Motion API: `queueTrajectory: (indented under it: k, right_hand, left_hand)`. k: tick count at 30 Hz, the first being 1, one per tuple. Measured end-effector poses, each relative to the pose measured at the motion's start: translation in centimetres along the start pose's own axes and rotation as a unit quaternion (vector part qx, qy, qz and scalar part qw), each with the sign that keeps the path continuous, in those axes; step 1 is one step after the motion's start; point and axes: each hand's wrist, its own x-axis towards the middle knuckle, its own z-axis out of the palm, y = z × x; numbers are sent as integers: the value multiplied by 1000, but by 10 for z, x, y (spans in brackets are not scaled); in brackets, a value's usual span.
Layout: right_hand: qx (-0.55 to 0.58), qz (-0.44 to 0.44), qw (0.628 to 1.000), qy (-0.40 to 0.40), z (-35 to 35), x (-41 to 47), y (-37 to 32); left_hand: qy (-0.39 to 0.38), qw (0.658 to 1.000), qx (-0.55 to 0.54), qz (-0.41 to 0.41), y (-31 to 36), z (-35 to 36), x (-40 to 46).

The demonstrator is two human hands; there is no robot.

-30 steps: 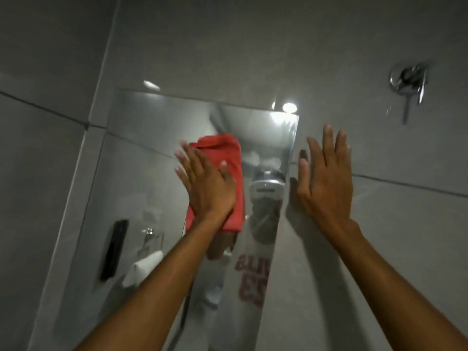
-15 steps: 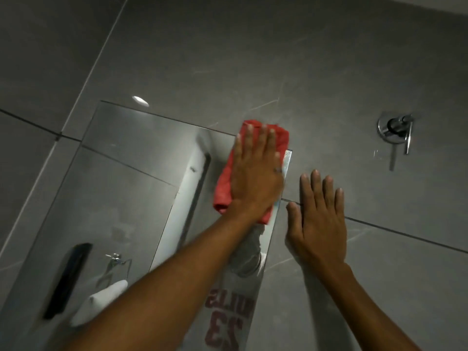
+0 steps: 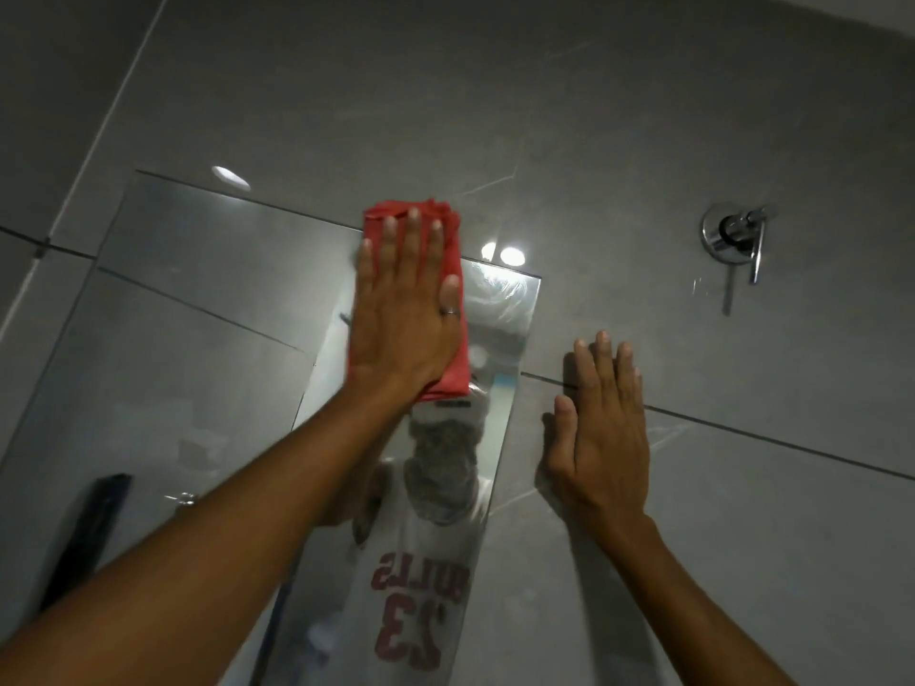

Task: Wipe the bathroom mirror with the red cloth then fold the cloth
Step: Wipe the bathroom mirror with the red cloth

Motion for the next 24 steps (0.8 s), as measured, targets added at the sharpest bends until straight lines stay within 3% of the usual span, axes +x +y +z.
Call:
queueTrajectory:
  k: [5,13,21,24]
  right_hand:
    - [41,45,998,31,0,-1,-3]
    - [69,65,995,37,-1,-11,-3]
    - [-3,48,999,-3,0,13,-1]
    - [-42,43,998,-15,2,26,-4]
  left_hand:
    - [-38,995,-13,93,56,12,-15]
    - [-64,985,-32,157,27,17,-164]
    - [-39,992,-8,117,63,24,-12]
    - [-36,993,-10,108,67,25,4]
